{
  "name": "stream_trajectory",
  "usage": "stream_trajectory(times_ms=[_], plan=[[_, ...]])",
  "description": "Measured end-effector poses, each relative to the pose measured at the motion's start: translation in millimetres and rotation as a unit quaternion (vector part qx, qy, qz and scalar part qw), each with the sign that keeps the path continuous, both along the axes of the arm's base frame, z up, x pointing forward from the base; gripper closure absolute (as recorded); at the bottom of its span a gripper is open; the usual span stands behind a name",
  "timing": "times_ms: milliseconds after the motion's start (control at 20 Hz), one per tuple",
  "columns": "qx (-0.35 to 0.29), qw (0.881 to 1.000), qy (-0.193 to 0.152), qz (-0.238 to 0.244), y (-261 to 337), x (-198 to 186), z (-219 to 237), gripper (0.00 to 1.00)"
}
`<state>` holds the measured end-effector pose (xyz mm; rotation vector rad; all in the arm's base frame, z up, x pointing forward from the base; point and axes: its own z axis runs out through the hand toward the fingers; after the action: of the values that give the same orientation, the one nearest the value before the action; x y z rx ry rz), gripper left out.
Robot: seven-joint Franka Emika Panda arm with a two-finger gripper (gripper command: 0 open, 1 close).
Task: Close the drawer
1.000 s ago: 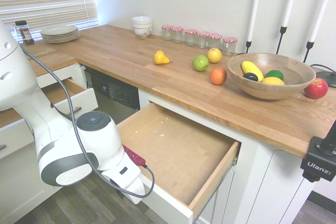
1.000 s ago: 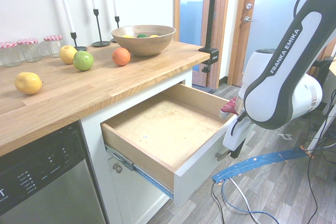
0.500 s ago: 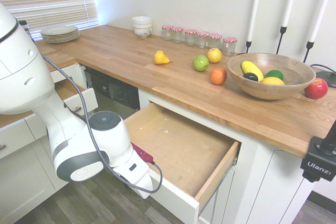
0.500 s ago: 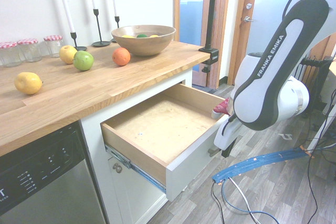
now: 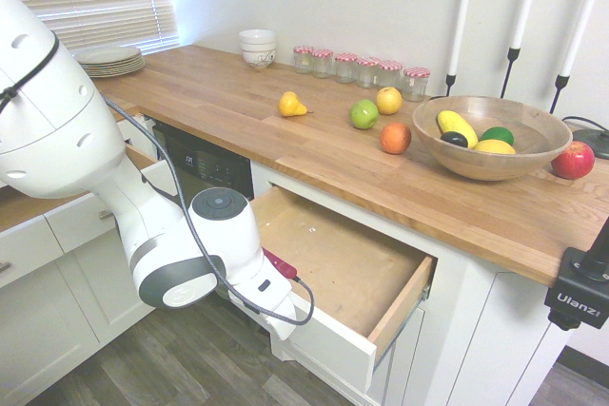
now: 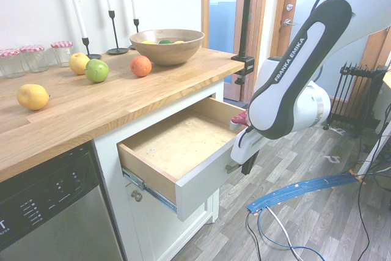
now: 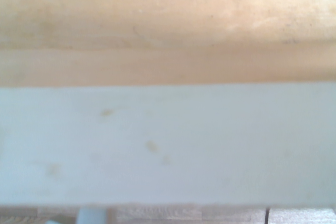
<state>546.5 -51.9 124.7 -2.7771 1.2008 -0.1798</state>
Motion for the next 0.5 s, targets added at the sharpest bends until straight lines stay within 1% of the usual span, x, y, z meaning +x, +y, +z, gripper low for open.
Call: stream_trajectory(times_ms=[500], plan=[[-0.001, 1.0, 0.004, 0.007, 15.4, 55.1, -1.5, 1.0]])
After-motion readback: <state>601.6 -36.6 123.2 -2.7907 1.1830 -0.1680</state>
